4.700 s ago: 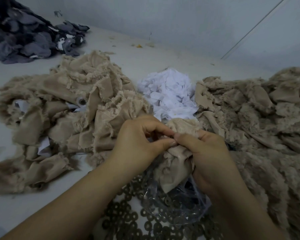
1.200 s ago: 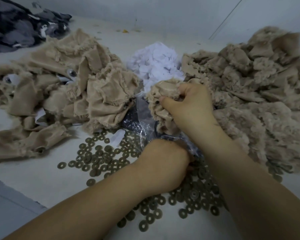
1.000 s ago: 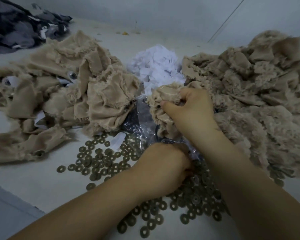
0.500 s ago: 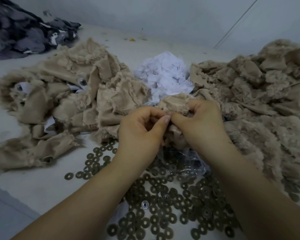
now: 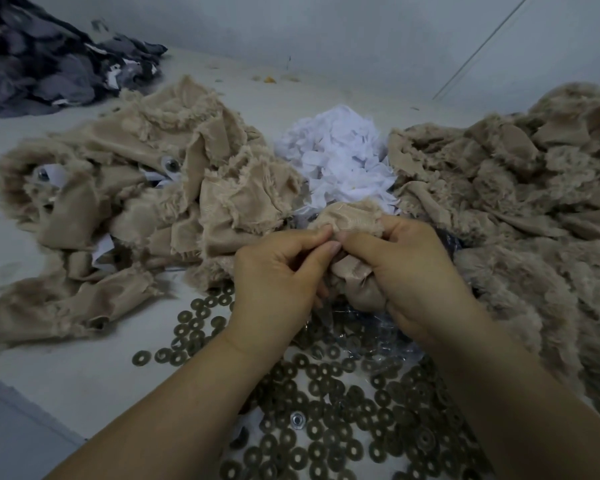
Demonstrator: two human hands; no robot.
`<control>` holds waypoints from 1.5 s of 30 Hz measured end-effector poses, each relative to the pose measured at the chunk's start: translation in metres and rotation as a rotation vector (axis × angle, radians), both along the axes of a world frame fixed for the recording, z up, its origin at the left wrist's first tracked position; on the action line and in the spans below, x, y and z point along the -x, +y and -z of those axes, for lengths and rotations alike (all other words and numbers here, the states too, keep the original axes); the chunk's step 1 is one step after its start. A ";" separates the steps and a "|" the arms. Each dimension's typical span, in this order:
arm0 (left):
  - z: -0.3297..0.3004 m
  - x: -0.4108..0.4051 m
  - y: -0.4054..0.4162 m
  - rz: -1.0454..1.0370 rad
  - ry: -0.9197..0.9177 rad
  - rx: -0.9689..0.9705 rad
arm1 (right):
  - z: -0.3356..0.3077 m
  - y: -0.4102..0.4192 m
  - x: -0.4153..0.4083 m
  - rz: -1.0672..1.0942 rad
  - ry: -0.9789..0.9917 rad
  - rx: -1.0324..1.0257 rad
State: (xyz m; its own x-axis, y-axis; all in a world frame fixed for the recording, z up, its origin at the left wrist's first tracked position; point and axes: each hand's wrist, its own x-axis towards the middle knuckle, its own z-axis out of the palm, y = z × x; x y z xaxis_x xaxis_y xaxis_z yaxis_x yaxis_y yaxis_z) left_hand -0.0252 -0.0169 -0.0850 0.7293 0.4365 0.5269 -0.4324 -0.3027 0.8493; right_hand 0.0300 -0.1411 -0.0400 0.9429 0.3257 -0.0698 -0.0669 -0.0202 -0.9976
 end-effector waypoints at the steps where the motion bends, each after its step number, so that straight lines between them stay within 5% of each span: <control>1: -0.001 0.001 0.001 0.021 0.008 -0.016 | 0.001 0.000 -0.001 -0.012 0.039 -0.041; 9: -0.016 -0.002 0.005 0.059 0.117 -0.125 | 0.002 -0.003 -0.006 -0.076 0.120 -0.130; 23: -0.044 0.002 0.023 0.313 0.287 -0.031 | 0.003 0.001 0.001 -0.051 0.028 -0.150; 31: -0.038 0.017 0.025 0.232 0.220 -0.117 | -0.002 0.006 0.012 -0.116 -0.003 -0.058; 35: -0.034 0.040 0.033 0.073 0.146 -0.335 | -0.006 0.008 0.016 -0.064 -0.274 0.096; 45: 0.026 0.160 0.006 -0.023 0.673 -0.654 | 0.002 0.014 0.014 0.008 -0.134 0.079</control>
State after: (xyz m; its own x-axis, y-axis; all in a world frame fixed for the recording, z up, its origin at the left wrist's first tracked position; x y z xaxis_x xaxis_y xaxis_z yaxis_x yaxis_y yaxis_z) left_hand -0.1853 -0.0112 -0.1113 0.9648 0.2204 0.1435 0.0995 -0.8108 0.5768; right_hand 0.0164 -0.1270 -0.0425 0.9479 0.3169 0.0317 0.0665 -0.0995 -0.9928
